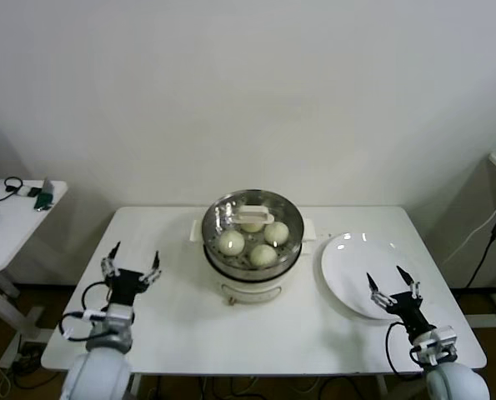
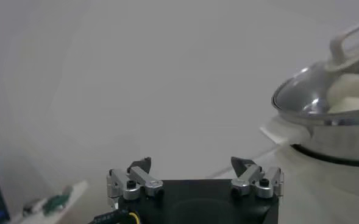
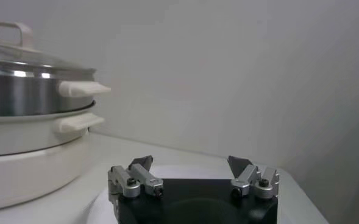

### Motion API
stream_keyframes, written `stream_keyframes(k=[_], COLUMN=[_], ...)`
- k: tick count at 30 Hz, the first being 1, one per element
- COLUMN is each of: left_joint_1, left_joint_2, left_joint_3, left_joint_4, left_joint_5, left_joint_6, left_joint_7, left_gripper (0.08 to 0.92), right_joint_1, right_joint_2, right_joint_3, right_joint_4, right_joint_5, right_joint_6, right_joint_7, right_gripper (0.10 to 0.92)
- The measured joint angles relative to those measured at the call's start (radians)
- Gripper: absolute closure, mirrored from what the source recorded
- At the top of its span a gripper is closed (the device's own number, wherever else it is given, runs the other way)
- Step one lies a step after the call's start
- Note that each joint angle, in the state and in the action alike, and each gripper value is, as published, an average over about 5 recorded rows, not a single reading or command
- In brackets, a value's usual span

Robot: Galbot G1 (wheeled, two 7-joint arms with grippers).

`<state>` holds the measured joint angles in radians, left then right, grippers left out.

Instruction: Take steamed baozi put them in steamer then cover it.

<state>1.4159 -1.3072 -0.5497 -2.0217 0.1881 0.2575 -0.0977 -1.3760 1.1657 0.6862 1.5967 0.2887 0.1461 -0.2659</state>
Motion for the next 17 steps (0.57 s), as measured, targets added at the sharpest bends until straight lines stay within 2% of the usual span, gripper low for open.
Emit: stream_keyframes(k=[8,17], left_joint_1=[0.086,0.128], left_joint_2=[-0.073,-0.110], left_joint_3=[-0.079,-0.105], left_joint_4=[0.048,0.058], left_joint_5=[-0.106,-0.154], left_joint_6=[-0.201,-0.293], left_joint_7=[0.010,0.019], left_gripper=[0.177,0.177], right_joint_1=[-0.020,-0.039], right_joint_2=[-0.004,-0.006], right_joint_3=[0.001,0.005], right_joint_4=[0.018,0.027], right_joint_5=[0.020,0.030], right_joint_6=[0.013,0.026], right_joint_7=[0.002,0.003], right_gripper=[0.203,0.203])
